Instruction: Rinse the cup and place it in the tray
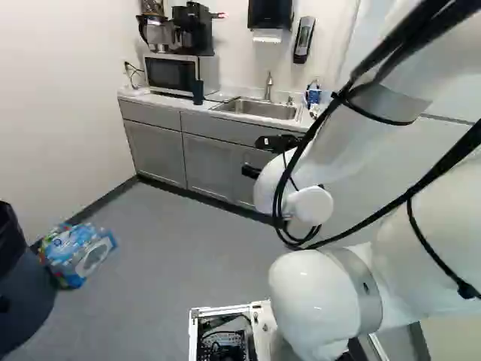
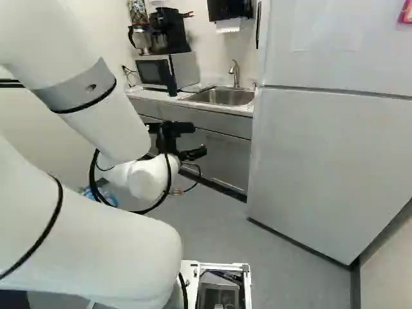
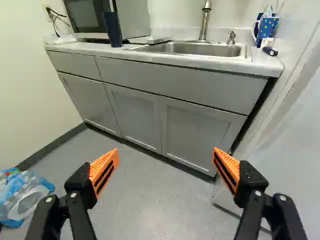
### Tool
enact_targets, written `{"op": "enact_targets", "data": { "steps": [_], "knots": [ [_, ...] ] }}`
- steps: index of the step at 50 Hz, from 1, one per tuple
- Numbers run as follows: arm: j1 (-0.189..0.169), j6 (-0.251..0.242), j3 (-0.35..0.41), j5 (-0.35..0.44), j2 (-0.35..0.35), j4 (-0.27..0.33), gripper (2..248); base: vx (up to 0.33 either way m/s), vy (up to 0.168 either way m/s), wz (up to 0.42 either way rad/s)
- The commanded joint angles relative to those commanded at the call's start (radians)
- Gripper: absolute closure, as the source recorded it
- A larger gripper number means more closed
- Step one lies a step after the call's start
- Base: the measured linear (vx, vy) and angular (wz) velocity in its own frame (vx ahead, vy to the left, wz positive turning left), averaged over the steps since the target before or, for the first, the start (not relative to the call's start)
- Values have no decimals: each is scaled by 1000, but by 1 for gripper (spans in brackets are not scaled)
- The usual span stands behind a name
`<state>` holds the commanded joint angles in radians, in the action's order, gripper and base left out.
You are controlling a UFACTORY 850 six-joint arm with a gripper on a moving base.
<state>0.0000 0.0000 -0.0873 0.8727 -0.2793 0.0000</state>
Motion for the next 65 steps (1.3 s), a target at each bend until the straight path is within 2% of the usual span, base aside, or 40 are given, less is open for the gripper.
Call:
{"op": "enact_targets", "data": {
  "steps": [25,45,65],
  "knots": [
    [0,0,-21,0,25,0,3,0,0,0],
    [0,0,-102,0,107,0,3,0,0,0],
    [0,0,-169,0,127,0,3,0,0,0]
  ]
}}
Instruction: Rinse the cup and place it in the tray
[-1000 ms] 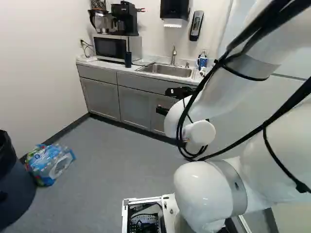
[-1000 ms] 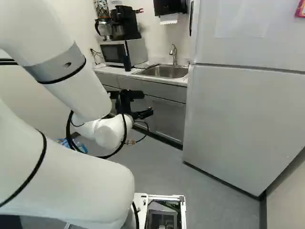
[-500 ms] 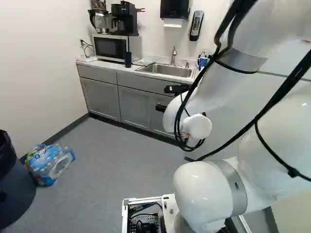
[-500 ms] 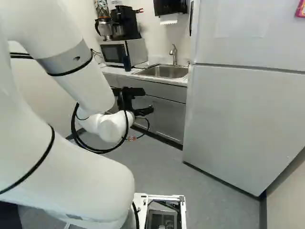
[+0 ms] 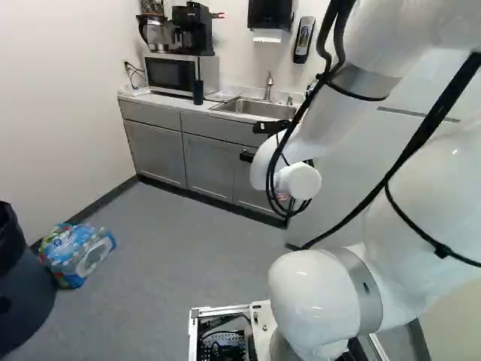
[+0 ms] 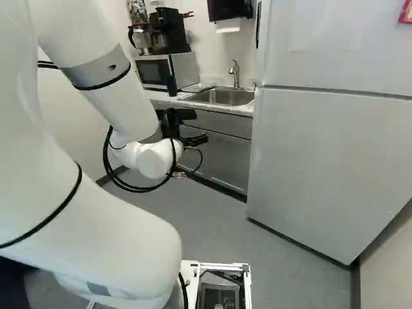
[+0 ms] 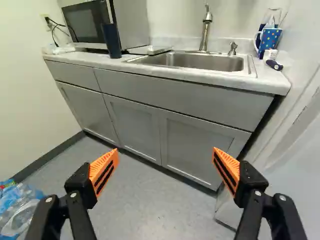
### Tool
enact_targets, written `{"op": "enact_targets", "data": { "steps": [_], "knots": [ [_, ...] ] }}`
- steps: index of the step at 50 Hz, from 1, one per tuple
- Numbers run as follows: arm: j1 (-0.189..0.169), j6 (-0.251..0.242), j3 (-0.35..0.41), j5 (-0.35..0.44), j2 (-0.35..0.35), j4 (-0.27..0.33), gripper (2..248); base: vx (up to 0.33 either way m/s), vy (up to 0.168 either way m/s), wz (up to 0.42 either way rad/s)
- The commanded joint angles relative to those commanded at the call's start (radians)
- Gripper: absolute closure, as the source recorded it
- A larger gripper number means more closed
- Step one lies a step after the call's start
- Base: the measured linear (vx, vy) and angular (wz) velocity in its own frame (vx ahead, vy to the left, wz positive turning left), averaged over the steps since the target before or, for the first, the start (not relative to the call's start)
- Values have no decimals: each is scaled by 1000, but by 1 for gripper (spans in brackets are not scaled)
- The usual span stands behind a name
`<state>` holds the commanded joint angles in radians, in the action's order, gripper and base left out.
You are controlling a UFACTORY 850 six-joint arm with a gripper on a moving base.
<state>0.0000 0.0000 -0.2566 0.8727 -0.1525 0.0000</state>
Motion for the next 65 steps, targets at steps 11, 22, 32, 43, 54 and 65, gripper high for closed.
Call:
{"op": "enact_targets", "data": {
  "steps": [11,22,32,43,54,65],
  "knots": [
    [0,0,-34,0,7,0,3,0,0,0],
    [0,0,-65,0,11,0,3,0,0,0],
    [0,0,-94,-5,15,0,3,0,0,0],
    [0,0,-126,-13,21,0,3,0,0,0],
    [0,0,-159,-30,27,0,3,0,0,0],
    [0,0,-183,-47,26,0,3,0,0,0]
  ]
}}
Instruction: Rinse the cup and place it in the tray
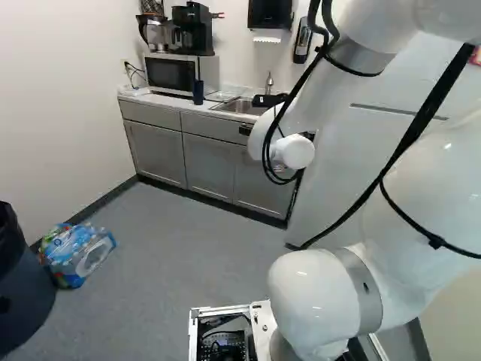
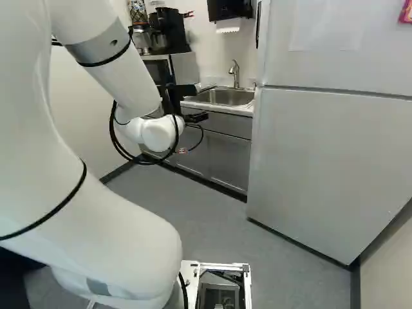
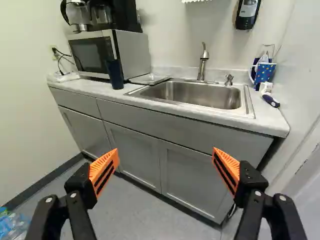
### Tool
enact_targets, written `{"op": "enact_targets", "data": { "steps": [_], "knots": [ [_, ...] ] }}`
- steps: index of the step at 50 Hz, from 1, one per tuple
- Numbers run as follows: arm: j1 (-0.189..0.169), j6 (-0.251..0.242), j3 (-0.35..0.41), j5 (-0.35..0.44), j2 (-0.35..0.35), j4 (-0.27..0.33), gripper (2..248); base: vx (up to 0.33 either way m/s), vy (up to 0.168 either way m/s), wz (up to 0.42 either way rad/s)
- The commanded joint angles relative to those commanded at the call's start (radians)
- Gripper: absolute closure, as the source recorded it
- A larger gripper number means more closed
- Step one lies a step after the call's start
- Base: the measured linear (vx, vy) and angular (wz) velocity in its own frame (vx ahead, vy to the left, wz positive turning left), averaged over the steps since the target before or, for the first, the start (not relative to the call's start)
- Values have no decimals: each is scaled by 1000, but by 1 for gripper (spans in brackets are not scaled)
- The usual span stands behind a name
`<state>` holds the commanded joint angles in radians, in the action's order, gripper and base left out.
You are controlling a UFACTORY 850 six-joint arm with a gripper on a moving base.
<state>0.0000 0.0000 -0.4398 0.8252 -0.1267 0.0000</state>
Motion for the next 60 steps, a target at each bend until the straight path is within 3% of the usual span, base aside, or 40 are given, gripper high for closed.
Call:
{"op": "enact_targets", "data": {
  "steps": [60],
  "knots": [
    [0,0,-123,-57,-15,0,3,0,0,0]
  ]
}}
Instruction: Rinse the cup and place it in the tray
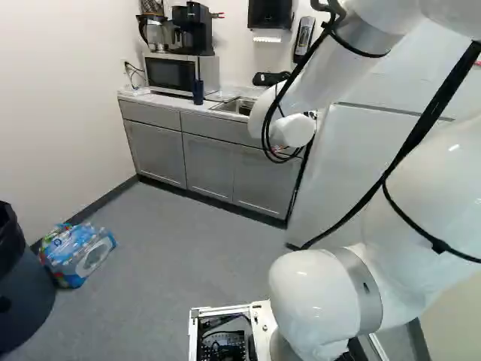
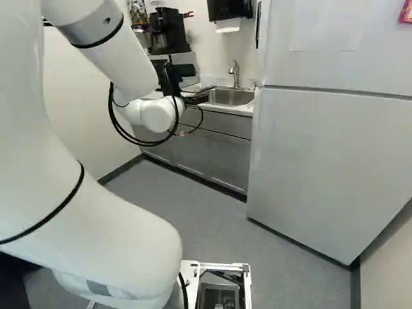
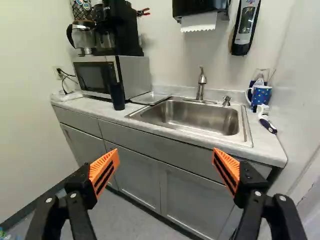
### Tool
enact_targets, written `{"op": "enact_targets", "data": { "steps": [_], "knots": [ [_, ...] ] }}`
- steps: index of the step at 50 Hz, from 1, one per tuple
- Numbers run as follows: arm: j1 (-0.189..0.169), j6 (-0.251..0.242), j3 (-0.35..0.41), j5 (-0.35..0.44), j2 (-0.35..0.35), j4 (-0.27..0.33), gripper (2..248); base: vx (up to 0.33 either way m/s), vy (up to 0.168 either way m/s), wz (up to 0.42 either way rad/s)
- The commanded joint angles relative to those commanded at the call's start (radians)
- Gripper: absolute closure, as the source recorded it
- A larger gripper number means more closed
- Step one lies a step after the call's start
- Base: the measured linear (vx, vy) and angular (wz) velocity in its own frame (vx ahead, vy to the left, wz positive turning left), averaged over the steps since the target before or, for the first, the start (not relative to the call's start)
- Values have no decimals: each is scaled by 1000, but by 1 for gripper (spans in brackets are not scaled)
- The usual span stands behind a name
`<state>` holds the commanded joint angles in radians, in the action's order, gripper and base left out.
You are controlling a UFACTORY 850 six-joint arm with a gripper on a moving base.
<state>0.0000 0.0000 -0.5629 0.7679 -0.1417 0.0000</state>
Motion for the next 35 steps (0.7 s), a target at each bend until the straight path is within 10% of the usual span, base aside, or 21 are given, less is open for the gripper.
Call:
{"op": "enact_targets", "data": {
  "steps": [35],
  "knots": [
    [0,0,-77,-45,0,0,3,0,0,0]
  ]
}}
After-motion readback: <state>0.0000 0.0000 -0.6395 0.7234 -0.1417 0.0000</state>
